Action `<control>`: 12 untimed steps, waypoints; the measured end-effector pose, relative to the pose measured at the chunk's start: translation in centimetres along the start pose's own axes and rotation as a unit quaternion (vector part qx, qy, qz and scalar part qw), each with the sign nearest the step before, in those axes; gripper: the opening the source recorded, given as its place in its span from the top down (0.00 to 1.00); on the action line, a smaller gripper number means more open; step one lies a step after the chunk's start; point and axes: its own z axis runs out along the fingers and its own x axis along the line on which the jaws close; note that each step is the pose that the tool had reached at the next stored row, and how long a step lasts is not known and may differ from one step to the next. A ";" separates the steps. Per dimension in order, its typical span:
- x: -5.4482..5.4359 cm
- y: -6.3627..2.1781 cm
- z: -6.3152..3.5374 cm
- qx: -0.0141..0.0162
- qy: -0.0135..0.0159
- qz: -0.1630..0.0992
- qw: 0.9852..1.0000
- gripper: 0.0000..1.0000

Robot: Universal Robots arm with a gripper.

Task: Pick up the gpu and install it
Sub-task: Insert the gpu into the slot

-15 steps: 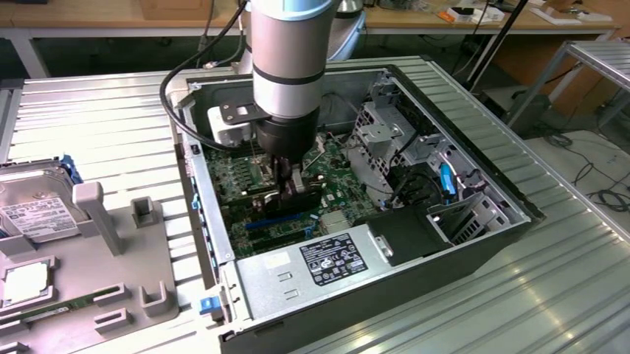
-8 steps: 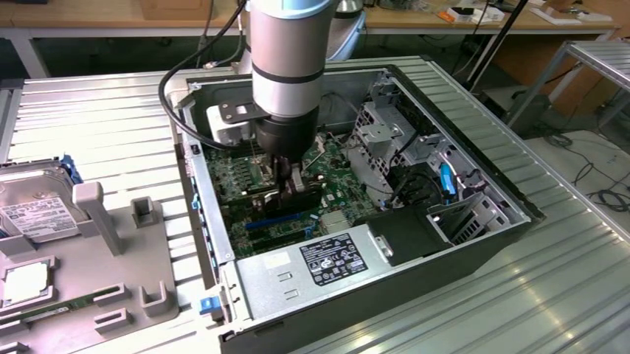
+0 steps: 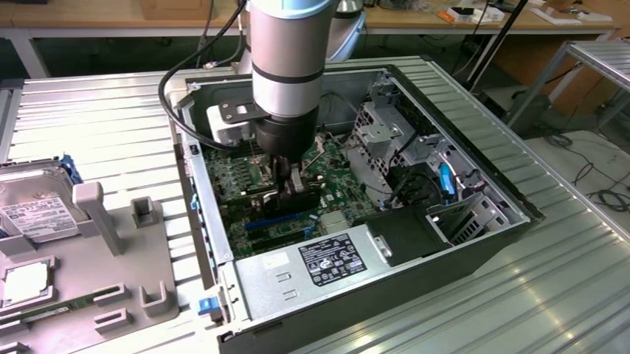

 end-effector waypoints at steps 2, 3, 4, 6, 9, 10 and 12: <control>0.0 -0.03 0.01 0.000 0.000 0.000 1.000 0.73; 0.0 -0.16 0.01 0.000 0.000 0.000 1.000 0.73; 0.0 -0.33 0.02 -0.002 -0.001 0.000 1.000 0.73; -0.1 -1.60 0.09 -0.013 -0.008 0.000 1.000 0.73; -0.1 -1.56 0.09 -0.013 -0.008 0.000 1.000 0.73; -0.1 -1.55 0.09 -0.013 -0.008 0.000 1.000 0.73; -0.1 -1.55 0.09 -0.013 -0.008 0.000 1.000 0.73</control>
